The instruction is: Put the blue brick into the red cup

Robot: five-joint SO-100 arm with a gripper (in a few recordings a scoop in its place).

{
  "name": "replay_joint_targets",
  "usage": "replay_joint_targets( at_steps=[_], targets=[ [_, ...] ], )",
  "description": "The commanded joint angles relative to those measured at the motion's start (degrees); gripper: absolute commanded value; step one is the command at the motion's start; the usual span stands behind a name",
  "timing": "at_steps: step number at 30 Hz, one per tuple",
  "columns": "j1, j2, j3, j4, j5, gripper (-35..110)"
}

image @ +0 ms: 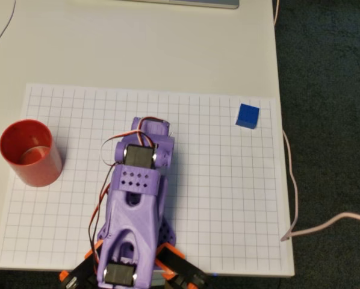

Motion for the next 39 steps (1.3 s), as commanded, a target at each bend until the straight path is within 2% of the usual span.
replay_joint_targets(
  at_steps=[1,18,22,27,33,37,39],
  targets=[
    [0.2,0.4,-0.4,0.1,-1.0,0],
    [-1.3,0.4,-0.4,-0.2,-2.7,0],
    [0.8,0.4,-0.5,-0.4,0.6,0],
    [9.1,0.5,-5.8,-2.7,3.0,0],
    [26.2,4.2,-16.9,-4.1,3.4,0],
    [39.6,3.7,-23.3,-4.6,2.2,0],
    [43.6,-0.7,-26.9,-5.4,-2.1,0]
  ],
)
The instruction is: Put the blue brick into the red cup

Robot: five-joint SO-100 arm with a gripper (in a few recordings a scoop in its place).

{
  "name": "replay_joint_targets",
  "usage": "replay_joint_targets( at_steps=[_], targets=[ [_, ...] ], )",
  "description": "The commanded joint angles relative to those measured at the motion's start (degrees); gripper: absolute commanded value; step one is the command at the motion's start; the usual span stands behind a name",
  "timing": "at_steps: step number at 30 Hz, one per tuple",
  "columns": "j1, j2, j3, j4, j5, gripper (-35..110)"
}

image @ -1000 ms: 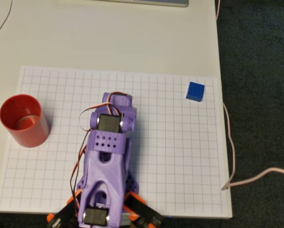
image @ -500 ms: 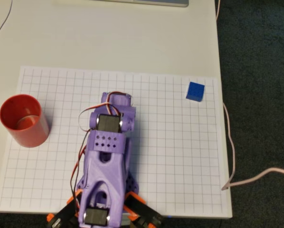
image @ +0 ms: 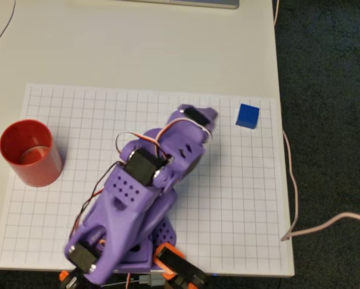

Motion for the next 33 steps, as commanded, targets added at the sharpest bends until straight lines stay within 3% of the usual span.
replay_joint_targets(
  at_steps=[1,12,15,23,33],
  targets=[
    [8.7,-6.8,-10.6,-1.2,-5.5,0],
    [20.7,-56.0,-66.0,7.6,-4.2,0],
    [21.0,-65.4,-75.2,7.9,-9.8,0],
    [17.0,-86.4,-79.7,8.2,-36.4,0],
    [12.4,-100.5,-81.5,10.0,-48.3,0]
  ],
)
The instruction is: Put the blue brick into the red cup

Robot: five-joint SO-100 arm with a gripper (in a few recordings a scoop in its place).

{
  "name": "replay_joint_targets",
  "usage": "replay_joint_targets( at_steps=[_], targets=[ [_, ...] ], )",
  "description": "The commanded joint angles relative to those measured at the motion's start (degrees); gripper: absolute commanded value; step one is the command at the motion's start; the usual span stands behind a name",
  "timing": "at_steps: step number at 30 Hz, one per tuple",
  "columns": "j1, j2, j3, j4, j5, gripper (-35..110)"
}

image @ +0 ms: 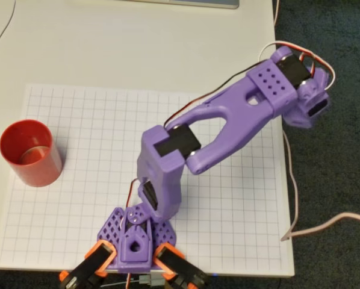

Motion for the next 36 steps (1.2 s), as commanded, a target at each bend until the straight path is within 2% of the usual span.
replay_joint_targets(
  at_steps=[1,7,12,19,25,36],
  targets=[
    [-2.5,1.1,-5.0,1.8,-1.8,0],
    [-9.9,-2.1,-12.1,13.7,-6.7,0],
    [-14.5,-9.2,-25.7,24.9,-6.1,0],
    [-12.9,-14.8,-25.8,24.6,-2.1,0],
    [-12.5,-16.3,-18.8,21.6,2.8,0],
    [-18.7,-10.4,-6.9,15.4,19.5,0]
  ],
)
